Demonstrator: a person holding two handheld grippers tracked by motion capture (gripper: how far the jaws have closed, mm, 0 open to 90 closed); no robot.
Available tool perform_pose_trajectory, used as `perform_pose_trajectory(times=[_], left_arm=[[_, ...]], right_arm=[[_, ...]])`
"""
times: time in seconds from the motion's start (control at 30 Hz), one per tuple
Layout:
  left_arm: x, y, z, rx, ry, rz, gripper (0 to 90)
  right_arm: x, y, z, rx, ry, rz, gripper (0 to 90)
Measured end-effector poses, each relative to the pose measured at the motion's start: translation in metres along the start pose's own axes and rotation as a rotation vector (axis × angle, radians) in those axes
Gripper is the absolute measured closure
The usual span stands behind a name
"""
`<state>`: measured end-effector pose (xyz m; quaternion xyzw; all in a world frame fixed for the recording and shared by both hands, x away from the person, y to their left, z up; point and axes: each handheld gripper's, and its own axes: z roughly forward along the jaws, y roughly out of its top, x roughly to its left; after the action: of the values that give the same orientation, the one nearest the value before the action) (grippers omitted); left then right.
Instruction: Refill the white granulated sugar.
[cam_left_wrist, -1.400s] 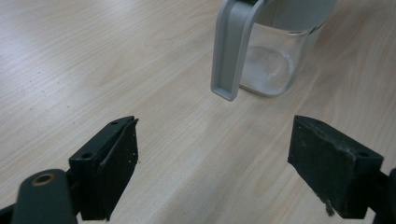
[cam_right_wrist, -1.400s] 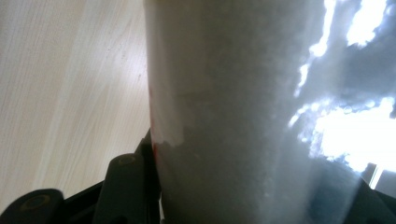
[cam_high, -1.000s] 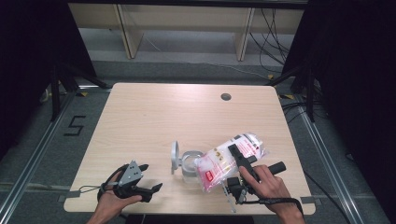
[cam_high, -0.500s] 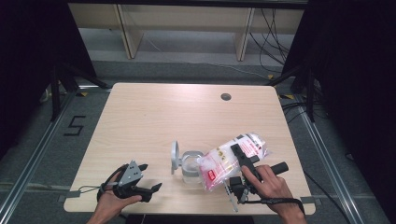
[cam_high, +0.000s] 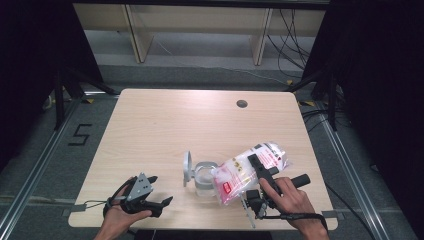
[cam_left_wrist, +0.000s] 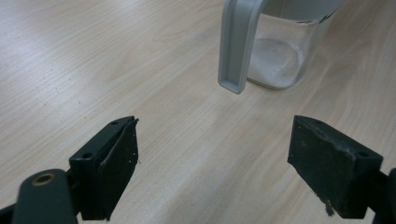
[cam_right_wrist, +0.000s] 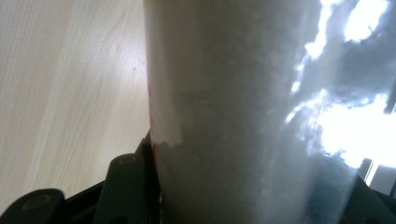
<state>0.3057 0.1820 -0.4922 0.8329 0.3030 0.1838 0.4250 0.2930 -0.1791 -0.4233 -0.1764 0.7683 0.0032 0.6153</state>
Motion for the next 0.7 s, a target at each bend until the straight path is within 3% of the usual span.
perform_pose_trajectory(times=[0.1,0.2,0.23,0.27,0.3,0.37,0.4,0.43,0.57,0.7], left_arm=[[-0.0004,0.0006,0.0004,-0.01,0.008,0.006,15.6],[-0.0008,0.0004,0.0011,-0.019,0.01,0.006,15.6],[-0.0012,0.0002,0.0015,-0.021,0.005,-0.004,15.6],[-0.0019,0.0,0.0017,-0.023,0.003,-0.016,15.6],[-0.0013,0.0002,0.0012,-0.017,0.001,-0.013,15.6],[-0.001,0.0004,0.0,-0.016,0.01,-0.002,15.6],[-0.0018,0.0004,0.0008,-0.028,0.01,-0.013,15.6],[-0.0015,0.0005,0.0007,-0.028,0.009,-0.005,15.6],[-0.0018,0.0006,0.0016,-0.027,-0.001,-0.007,15.6],[-0.0005,0.0009,0.0011,-0.021,0.002,0.008,15.6]], right_arm=[[-0.0034,0.0002,0.0,-0.004,0.003,-0.033,51.4],[-0.002,-0.0001,-0.0005,0.009,0.007,-0.002,51.4],[-0.0054,0.0001,0.0009,-0.007,-0.002,-0.042,51.4],[-0.0062,0.0001,0.0016,-0.011,0.002,-0.051,51.4],[-0.0023,-0.0007,0.0016,-0.001,-0.001,-0.005,51.4],[-0.0049,-0.0005,0.0032,-0.005,0.006,-0.035,51.4],[-0.0044,-0.0007,0.0033,0.004,0.007,-0.031,51.5],[-0.0016,-0.0015,0.0037,0.006,0.001,0.004,51.5],[-0.0066,-0.0021,0.0055,-0.012,-0.011,-0.065,51.5],[-0.0038,-0.0023,0.0028,0.007,-0.002,-0.027,51.5]])
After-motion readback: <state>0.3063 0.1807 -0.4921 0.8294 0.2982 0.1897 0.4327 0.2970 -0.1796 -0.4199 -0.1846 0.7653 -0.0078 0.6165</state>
